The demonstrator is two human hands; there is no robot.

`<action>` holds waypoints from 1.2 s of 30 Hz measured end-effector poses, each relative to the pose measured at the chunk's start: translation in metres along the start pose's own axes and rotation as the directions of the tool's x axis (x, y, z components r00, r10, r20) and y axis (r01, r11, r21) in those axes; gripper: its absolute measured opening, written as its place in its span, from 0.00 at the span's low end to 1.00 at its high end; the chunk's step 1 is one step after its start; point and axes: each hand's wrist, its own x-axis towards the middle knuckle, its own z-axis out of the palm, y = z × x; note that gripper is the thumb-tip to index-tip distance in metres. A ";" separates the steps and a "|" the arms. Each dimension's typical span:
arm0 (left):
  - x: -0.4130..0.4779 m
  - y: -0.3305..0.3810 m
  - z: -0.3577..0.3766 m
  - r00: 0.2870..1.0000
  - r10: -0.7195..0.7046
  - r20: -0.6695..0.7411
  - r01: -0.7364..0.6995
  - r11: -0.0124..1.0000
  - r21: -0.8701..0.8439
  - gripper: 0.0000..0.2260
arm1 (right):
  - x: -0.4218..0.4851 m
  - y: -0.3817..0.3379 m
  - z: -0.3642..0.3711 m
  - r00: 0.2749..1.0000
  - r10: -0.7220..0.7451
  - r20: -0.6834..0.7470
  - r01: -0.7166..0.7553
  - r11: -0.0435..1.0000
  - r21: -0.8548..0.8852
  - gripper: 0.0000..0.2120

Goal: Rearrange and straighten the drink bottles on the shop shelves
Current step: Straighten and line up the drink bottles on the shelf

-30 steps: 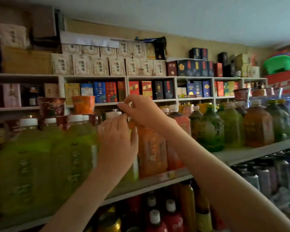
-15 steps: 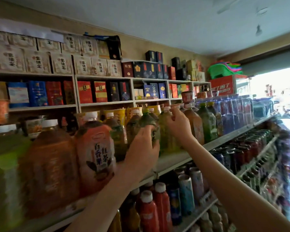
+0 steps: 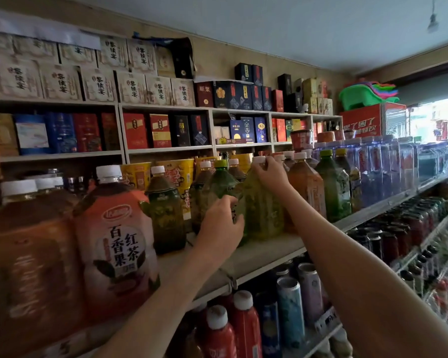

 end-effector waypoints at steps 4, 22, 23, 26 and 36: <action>-0.001 -0.002 -0.002 1.000 -0.001 -0.012 0.000 1.000 -0.026 0.17 | -0.009 -0.005 0.000 0.991 -0.076 -0.113 0.076 0.997 -0.006 0.18; -0.008 0.068 -0.029 0.999 0.028 -0.020 -0.032 0.963 -0.269 0.34 | -0.090 -0.119 -0.102 0.837 -0.296 -0.460 0.300 0.951 -0.067 0.11; -0.010 0.075 -0.036 0.999 0.027 0.024 -0.018 0.951 -0.309 0.37 | -0.097 -0.129 -0.105 0.839 -0.296 -0.457 0.304 0.951 -0.058 0.11; -0.028 0.089 -0.061 0.998 0.060 -0.034 -0.068 0.944 -0.324 0.44 | -0.118 -0.163 -0.116 0.861 -0.292 -0.417 0.312 0.950 -0.020 0.15; -0.101 0.069 -0.194 0.997 0.072 -0.037 -0.080 0.956 -0.282 0.44 | -0.171 -0.283 -0.117 0.922 -0.370 0.113 0.359 0.927 0.107 0.09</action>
